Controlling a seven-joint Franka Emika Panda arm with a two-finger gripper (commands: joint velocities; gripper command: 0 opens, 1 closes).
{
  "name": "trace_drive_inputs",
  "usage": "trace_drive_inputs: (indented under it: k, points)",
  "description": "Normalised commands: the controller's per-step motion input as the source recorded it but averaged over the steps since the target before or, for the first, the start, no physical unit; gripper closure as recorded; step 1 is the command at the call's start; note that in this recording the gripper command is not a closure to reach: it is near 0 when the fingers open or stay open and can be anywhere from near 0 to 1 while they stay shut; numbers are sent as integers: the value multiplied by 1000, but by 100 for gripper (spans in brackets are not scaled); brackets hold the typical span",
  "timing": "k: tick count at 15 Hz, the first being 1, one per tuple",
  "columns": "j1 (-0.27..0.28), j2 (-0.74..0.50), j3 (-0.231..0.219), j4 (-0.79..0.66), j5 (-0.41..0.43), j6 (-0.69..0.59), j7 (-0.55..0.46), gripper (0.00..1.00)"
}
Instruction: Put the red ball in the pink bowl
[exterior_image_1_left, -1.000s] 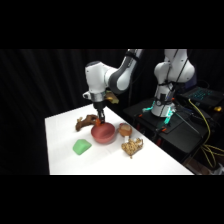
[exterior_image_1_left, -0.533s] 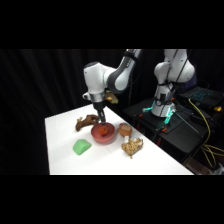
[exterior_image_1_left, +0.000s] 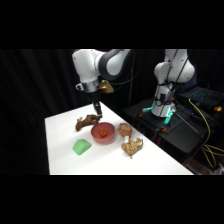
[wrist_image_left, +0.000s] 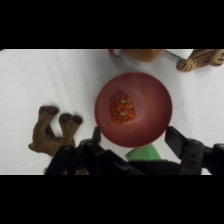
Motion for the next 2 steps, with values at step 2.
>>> trace_drive_inputs:
  k: [2]
  points:
    - [12, -271, -13, 222, -87, -394, 43, 0]
